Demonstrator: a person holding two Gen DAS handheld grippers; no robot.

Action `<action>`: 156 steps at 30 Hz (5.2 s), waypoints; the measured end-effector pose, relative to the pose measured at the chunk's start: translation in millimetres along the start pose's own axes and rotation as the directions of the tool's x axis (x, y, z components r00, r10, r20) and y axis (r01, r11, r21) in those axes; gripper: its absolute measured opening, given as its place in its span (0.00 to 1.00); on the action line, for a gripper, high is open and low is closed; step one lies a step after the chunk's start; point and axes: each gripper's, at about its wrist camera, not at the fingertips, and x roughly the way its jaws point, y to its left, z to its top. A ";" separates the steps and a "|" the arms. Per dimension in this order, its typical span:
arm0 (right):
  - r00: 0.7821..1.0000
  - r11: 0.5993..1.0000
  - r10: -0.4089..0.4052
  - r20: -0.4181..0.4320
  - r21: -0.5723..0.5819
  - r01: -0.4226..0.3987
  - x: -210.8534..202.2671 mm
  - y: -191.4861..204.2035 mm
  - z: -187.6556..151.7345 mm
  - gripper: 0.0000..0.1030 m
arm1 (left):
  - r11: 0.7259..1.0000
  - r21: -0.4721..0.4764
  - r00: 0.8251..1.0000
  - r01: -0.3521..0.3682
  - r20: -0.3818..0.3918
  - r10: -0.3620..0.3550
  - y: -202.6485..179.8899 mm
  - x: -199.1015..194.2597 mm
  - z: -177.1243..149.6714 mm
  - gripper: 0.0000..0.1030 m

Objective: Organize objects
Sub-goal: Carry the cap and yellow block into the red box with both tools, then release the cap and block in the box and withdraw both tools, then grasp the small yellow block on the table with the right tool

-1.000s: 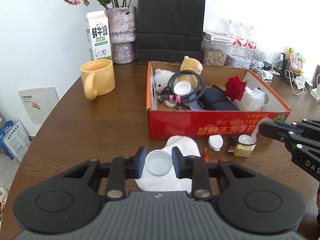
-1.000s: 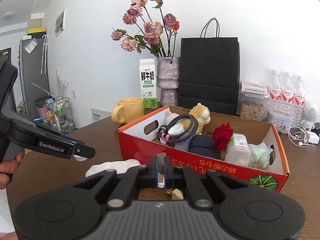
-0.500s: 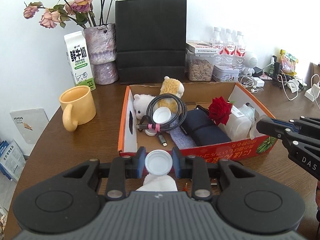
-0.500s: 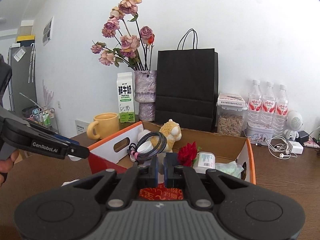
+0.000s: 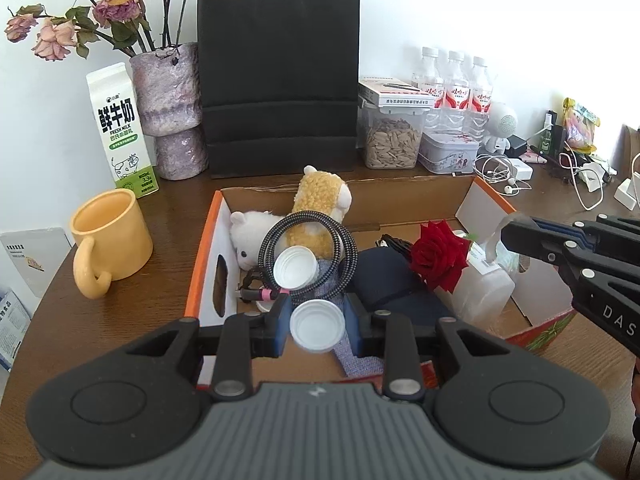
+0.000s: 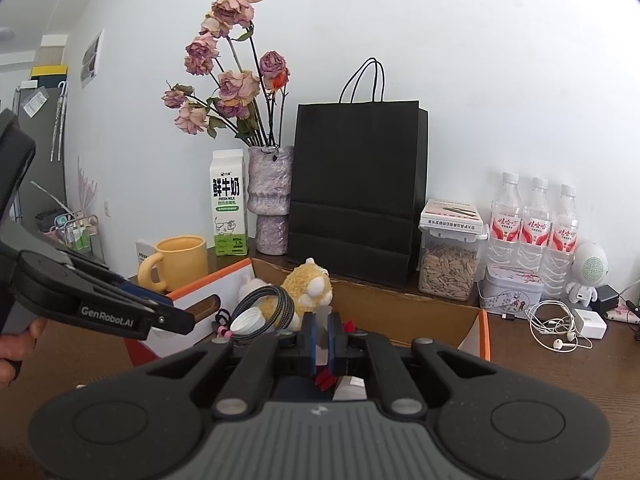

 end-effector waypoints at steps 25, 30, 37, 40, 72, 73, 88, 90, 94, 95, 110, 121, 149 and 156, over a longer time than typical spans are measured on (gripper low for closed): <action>0.998 1.000 0.010 -0.067 0.003 -0.010 48.2 -39.5 -12.0 0.12 | 0.999 -0.030 1.000 0.024 0.010 -0.024 1.1 69.0 8.0 0.34; 0.997 1.000 -0.005 -0.076 0.017 0.006 49.8 -38.7 -15.4 0.46 | 0.999 -0.031 1.000 0.014 0.024 -0.013 2.1 66.0 6.8 0.59; 0.998 0.999 -0.029 -0.058 0.013 0.030 47.2 -36.4 -15.4 0.87 | 1.000 -0.030 0.999 0.009 0.043 -0.008 1.2 61.9 5.4 1.00; 0.998 0.999 -0.032 -0.060 0.013 0.033 47.7 -36.1 -15.6 0.92 | 0.999 -0.032 0.999 0.012 0.042 -0.011 0.9 61.5 4.5 1.00; 0.999 0.997 -0.026 -0.037 0.069 0.029 -27.6 16.2 -31.8 1.00 | 0.994 -0.090 0.998 -0.056 0.007 0.057 13.6 -23.1 -41.2 1.00; 0.999 0.997 -0.024 -0.042 0.068 0.027 -30.4 19.4 -33.5 1.00 | 0.994 -0.093 0.998 -0.063 0.003 0.064 15.5 -27.4 -44.6 1.00; 0.986 0.998 0.005 -0.167 0.068 0.007 -47.4 51.9 -70.3 1.00 | 0.984 -0.117 0.987 -0.135 -0.098 0.124 36.6 -60.1 -96.3 1.00; 0.984 0.998 0.000 -0.180 0.059 0.010 -46.9 56.2 -73.5 1.00 | 0.983 -0.119 0.986 -0.142 -0.108 0.129 38.0 -62.4 -102.4 1.00; 0.978 0.999 0.000 -0.209 0.049 0.011 -41.3 63.7 -78.9 0.92 | 0.981 -0.125 0.984 -0.148 -0.122 0.133 40.3 -65.6 -110.8 1.00; 0.976 0.999 -0.001 -0.216 0.051 0.012 -38.8 64.9 -79.6 0.90 | 0.981 -0.127 0.983 -0.149 -0.125 0.133 41.0 -66.3 -112.3 1.00; 0.957 0.998 -0.015 -0.291 0.060 0.034 -5.0 77.7 -80.4 0.59 | 0.980 -0.146 0.983 -0.137 -0.144 0.116 48.5 -59.6 -117.5 1.00; 0.961 0.997 -0.017 -0.277 0.070 0.038 -2.8 76.2 -80.4 0.25 | 0.981 -0.143 0.983 -0.132 -0.146 0.112 48.0 -58.7 -118.3 1.00; 0.983 0.993 0.057 -0.175 0.109 -0.038 -46.3 64.8 -92.9 0.11 | 0.983 -0.129 0.981 -0.131 -0.161 0.110 41.4 -56.4 -115.9 1.00; 0.985 0.994 0.045 -0.167 0.109 -0.026 -48.1 63.8 -94.7 0.11 | 0.988 -0.109 0.981 -0.109 -0.169 0.090 34.2 -47.8 -110.6 1.00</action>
